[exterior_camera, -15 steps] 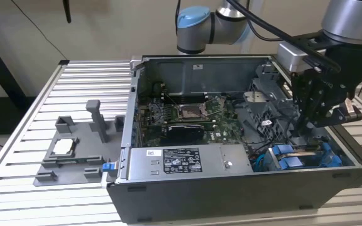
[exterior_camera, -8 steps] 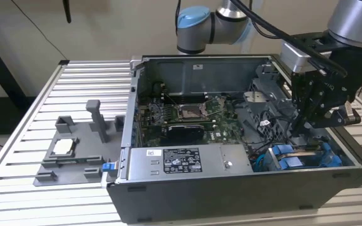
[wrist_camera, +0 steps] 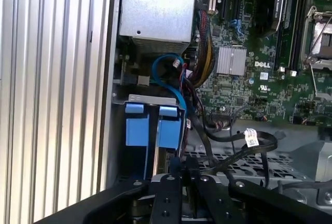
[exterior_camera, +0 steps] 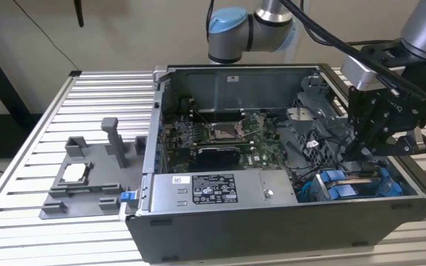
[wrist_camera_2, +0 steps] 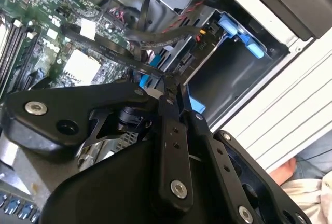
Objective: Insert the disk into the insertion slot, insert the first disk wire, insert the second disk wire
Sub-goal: 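Insert the second disk wire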
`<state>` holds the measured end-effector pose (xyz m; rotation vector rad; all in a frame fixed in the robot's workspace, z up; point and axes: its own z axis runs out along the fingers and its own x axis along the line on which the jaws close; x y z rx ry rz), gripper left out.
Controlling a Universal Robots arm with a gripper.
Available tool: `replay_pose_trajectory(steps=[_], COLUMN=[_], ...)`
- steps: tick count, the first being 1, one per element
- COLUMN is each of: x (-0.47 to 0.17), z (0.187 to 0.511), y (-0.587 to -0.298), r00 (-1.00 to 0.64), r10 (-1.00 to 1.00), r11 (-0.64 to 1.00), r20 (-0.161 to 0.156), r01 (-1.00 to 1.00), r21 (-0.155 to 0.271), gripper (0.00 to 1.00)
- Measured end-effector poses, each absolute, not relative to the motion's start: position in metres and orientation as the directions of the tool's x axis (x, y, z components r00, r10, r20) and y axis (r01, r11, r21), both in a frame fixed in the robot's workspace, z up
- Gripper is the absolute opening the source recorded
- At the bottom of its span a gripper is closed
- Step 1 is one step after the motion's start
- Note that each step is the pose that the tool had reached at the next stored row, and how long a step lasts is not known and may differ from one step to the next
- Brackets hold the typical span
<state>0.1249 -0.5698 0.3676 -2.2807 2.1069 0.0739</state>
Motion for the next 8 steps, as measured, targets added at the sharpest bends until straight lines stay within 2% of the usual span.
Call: replay_pose_trajectory(steps=[4,8], x=[0.134,0.142], z=[0.366,0.365], y=[-0.572,-0.574], r00=[0.077,0.073], r10=[-0.995,-0.995], r11=[-0.079,-0.079], r20=[-0.068,-0.073], r01=[-0.996,-0.994], r21=[0.028,0.081], gripper=[0.16,0.16])
